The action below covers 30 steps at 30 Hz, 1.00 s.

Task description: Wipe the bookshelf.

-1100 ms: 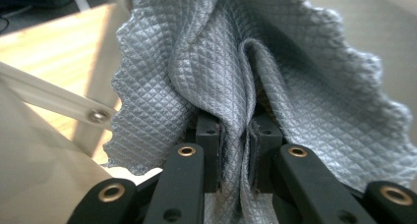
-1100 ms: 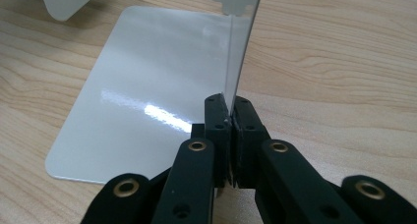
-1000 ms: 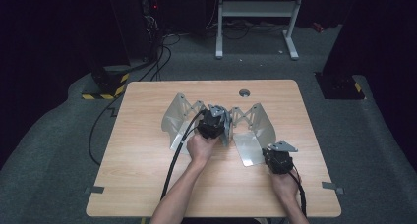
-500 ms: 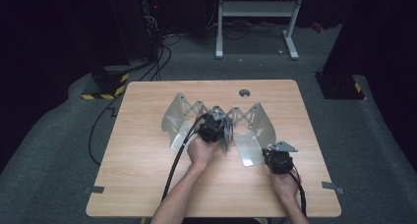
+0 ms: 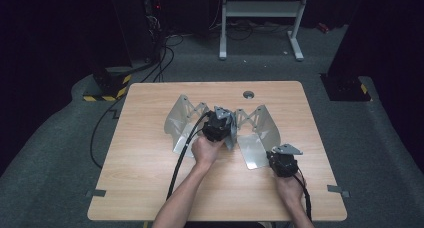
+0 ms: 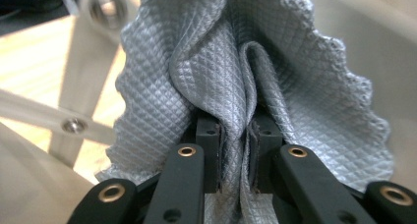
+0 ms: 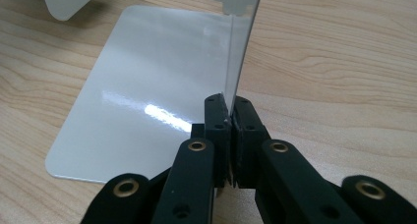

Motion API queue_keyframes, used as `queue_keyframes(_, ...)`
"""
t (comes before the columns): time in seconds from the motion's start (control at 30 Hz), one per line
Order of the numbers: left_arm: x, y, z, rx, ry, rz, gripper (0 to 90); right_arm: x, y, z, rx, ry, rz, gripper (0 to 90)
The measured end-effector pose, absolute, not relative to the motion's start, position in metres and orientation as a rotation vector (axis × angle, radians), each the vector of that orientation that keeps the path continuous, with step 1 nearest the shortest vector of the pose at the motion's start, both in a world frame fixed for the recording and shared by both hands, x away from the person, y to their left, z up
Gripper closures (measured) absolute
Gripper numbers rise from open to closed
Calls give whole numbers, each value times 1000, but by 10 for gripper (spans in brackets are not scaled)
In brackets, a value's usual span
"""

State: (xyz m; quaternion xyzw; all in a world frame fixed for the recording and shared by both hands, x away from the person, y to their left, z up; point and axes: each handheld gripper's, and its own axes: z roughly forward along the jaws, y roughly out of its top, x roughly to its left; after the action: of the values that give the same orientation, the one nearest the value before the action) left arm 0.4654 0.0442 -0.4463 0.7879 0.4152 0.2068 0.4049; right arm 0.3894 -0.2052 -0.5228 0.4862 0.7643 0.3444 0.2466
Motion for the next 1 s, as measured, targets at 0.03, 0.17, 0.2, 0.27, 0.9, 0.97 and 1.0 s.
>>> queue_keyframes(0.03,465,44,-444,1982,1042,523,787,389,-205,-523,1326,2085,939,878)
queue_keyframes(0.17,462,42,-431,1970,1007,529,787,389,-205,-523,1326,2085,939,878)
queue_keyframes(0.2,462,42,-430,1969,1004,533,787,389,-205,-523,1327,2085,937,878)
queue_keyframes(0.27,462,43,-429,1962,1000,535,787,389,-205,-523,1326,2085,937,878)
queue_keyframes(0.9,469,37,-456,2056,1020,494,788,389,-205,-523,1321,2087,937,876)
queue_keyframes(0.97,469,37,-458,2064,1020,492,788,389,-205,-523,1321,2087,937,876)
queue_keyframes(1.0,469,37,-459,2067,1022,489,787,389,-205,-523,1321,2087,937,876)
